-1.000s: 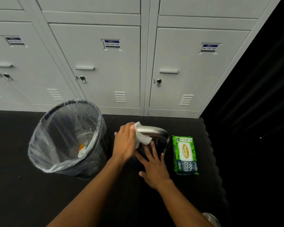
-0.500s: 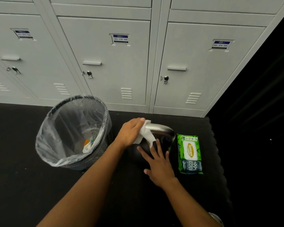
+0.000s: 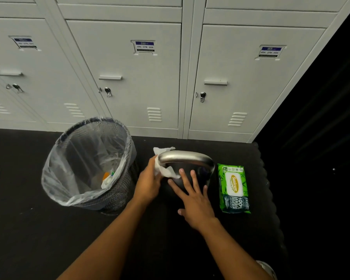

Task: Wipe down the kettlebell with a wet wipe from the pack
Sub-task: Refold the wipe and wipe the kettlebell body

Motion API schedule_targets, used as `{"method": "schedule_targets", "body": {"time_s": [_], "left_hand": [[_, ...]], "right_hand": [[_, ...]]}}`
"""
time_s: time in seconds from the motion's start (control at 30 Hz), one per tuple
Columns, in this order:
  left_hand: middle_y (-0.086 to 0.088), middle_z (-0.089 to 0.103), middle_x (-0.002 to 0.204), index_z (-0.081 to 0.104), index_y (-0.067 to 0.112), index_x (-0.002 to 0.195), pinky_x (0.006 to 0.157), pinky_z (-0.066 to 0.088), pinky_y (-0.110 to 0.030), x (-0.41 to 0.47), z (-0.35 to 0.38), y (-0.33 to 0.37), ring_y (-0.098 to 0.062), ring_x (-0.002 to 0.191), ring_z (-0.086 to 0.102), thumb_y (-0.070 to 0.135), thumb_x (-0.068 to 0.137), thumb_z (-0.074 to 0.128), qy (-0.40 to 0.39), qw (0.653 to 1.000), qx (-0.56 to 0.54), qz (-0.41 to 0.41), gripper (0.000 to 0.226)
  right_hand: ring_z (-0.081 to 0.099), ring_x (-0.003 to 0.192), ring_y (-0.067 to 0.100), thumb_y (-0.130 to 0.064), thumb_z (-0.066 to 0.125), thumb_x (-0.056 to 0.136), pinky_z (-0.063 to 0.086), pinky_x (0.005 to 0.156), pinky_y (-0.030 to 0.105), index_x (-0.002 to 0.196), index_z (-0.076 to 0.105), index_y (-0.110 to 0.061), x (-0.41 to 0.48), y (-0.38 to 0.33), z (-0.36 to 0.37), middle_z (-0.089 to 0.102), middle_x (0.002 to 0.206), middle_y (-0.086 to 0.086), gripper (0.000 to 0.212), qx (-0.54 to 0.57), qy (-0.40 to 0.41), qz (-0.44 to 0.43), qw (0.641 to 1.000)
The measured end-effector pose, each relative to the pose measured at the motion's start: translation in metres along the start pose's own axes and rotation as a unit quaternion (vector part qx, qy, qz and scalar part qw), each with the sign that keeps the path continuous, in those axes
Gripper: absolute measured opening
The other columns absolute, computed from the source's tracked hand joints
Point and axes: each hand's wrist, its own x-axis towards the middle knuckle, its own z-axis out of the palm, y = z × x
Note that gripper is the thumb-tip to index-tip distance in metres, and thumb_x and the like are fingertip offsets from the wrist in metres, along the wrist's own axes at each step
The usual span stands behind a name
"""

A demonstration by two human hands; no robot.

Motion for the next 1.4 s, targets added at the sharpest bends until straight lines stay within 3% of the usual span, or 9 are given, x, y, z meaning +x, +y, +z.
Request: {"method": "schedule_targets", "body": {"time_s": [0.1,0.37,0.6,0.77,0.93,1.03,1.1,1.27,1.4], "left_hand": [[0.013,0.065,0.099,0.053,0.025,0.115,0.075,0.052,-0.023,0.019,-0.004,0.011,-0.006,0.094,0.065,0.011,0.093,0.064,-0.002,0.999,0.032,0.017,0.029],[0.006,0.068,0.085,0.064,0.02,0.099,0.07,0.057,-0.036,0.04,0.003,0.025,-0.006,0.079,0.065,0.007,0.085,0.07,0.036,0.998,0.04,0.025,0.02],[0.007,0.069,0.101,0.062,0.023,0.112,0.086,0.057,-0.047,0.017,-0.005,-0.007,-0.008,0.096,0.066,0.011,0.088,0.071,-0.006,1.0,-0.014,-0.023,0.028],[0.01,0.072,0.104,0.067,0.017,0.12,0.088,0.056,-0.031,0.009,-0.014,0.026,-0.001,0.098,0.066,0.011,0.083,0.078,0.073,0.995,-0.054,0.042,0.039],[0.011,0.065,0.12,0.064,0.031,0.126,0.099,0.051,-0.037,0.012,-0.014,0.072,-0.005,0.111,0.061,0.036,0.072,0.087,-0.052,0.991,-0.027,0.121,0.059],[0.016,0.054,0.134,0.052,0.042,0.135,0.108,0.041,-0.033,0.008,-0.01,0.075,-0.006,0.126,0.05,0.056,0.082,0.072,-0.091,0.989,-0.048,0.106,0.059],[0.015,0.056,0.133,0.051,0.036,0.135,0.104,0.041,-0.029,0.009,-0.008,0.076,-0.005,0.126,0.05,0.049,0.097,0.048,-0.074,0.988,-0.103,0.093,0.041],[0.005,0.061,0.1,0.062,0.028,0.11,0.085,0.044,-0.041,0.036,0.0,0.077,-0.016,0.091,0.054,0.042,0.105,0.031,-0.079,0.964,0.211,0.141,0.033],[0.007,0.062,0.081,0.056,0.037,0.078,0.074,0.045,-0.037,0.061,-0.005,0.085,-0.017,0.079,0.059,0.052,0.104,0.031,-0.139,0.958,0.229,0.101,0.039]], "right_hand": [[-0.046,0.138,0.026,-0.024,0.072,0.086,0.001,0.116,0.068,0.149,-0.014,-0.053,0.0,0.0,0.0,-0.05,0.148,-0.014,0.111,-0.004,-0.003,0.004,1.0],[-0.047,0.137,0.025,-0.027,0.071,0.087,0.001,0.116,0.068,0.148,-0.018,-0.053,0.0,0.001,0.002,-0.049,0.15,-0.013,0.111,-0.006,-0.003,0.001,1.0],[-0.046,0.138,0.024,-0.023,0.073,0.085,0.001,0.117,0.068,0.148,-0.017,-0.055,0.0,0.001,0.001,-0.048,0.15,-0.015,0.114,0.009,0.006,-0.003,1.0],[-0.045,0.139,0.025,-0.024,0.074,0.084,0.003,0.116,0.069,0.149,-0.017,-0.054,-0.001,0.001,0.003,-0.047,0.151,-0.014,0.115,0.0,0.009,0.002,1.0],[-0.044,0.139,0.027,-0.027,0.071,0.086,0.003,0.117,0.068,0.142,-0.023,-0.056,0.0,0.001,0.001,-0.048,0.15,-0.008,0.113,-0.003,-0.011,0.005,1.0],[-0.043,0.138,0.025,-0.029,0.068,0.089,0.004,0.118,0.067,0.14,-0.024,-0.055,-0.001,0.001,-0.002,-0.032,0.16,-0.006,0.109,0.003,-0.026,0.005,1.0],[-0.046,0.138,0.025,-0.029,0.067,0.089,0.001,0.118,0.066,0.137,-0.029,-0.057,-0.001,0.0,-0.003,-0.032,0.161,-0.006,0.111,0.004,-0.018,0.004,1.0],[-0.046,0.138,0.025,-0.03,0.069,0.088,0.002,0.117,0.068,0.141,-0.028,-0.056,-0.001,-0.001,0.0,-0.045,0.153,-0.009,0.112,-0.005,-0.006,0.008,1.0],[-0.045,0.139,0.025,-0.03,0.07,0.087,0.004,0.116,0.069,0.147,-0.021,-0.053,0.0,-0.001,0.002,-0.046,0.152,-0.013,0.112,-0.011,0.009,0.001,1.0]]}}
